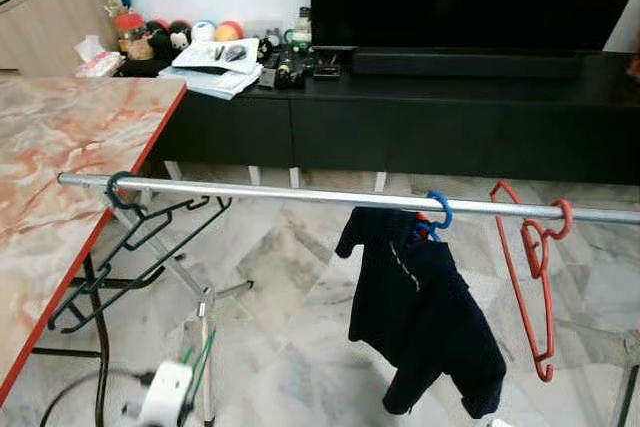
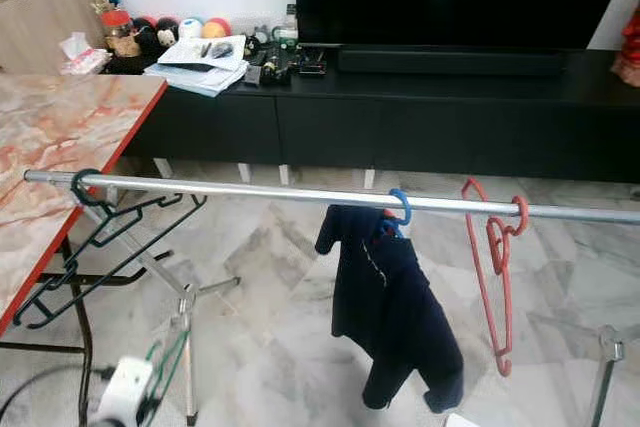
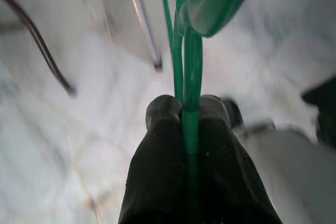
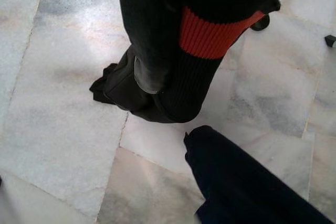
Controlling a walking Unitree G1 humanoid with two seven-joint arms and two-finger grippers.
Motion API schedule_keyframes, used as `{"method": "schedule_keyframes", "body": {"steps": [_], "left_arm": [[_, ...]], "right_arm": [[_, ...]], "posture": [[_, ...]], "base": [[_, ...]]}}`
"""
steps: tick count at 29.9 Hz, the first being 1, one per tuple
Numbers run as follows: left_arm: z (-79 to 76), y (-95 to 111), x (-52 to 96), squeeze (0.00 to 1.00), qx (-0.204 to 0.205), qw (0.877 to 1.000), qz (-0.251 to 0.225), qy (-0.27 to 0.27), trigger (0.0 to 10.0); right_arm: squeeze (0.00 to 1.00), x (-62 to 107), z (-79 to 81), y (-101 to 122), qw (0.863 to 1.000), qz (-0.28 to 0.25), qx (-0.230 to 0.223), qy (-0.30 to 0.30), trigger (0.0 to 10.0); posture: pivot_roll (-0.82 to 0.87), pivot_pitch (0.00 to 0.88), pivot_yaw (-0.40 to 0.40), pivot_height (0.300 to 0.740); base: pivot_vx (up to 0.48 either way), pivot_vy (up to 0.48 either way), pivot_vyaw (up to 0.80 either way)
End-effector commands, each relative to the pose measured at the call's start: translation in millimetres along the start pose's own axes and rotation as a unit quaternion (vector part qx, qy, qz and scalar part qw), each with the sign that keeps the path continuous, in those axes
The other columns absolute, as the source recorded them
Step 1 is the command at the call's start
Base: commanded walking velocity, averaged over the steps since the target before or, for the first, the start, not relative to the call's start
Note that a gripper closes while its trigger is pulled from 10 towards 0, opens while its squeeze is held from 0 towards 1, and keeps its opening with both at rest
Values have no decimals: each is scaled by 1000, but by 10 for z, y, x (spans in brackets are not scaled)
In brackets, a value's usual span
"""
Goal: Hang hanger
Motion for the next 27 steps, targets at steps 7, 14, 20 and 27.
{"method": "schedule_keyframes", "body": {"steps": [7,14,20,27], "left_arm": [[30,-201,26,0,20,999,30,11,10000],[49,-222,30,0,10,999,36,11,10000],[89,-247,40,0,11,999,40,11,10000],[78,-240,36,0,6,999,41,7,10000]], "right_arm": [[0,5,-14,-34,1000,6,2,-1,10000],[0,4,-2,-32,1000,6,3,1,10000],[0,4,16,-31,1000,5,2,2,10000],[0,3,24,-26,1000,5,1,3,10000]], "posture": [[13,67,18,740],[14,63,21,740],[13,62,23,740],[15,62,23,740]], "base": [[-276,0,0],[-318,0,0],[-328,0,0],[-333,0,0]]}}
Point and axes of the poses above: a point about 5 cm out from each wrist's last joint towards the gripper, its own x axis pointing back from the gripper into the wrist, its own y axis along the axis of the wrist's last joint, z = x × y, the point moved 6 cm from there along -x, pointing out of the wrist towards the gripper, and after that the axes turned 1 degree about x, right-handed, at the moved point
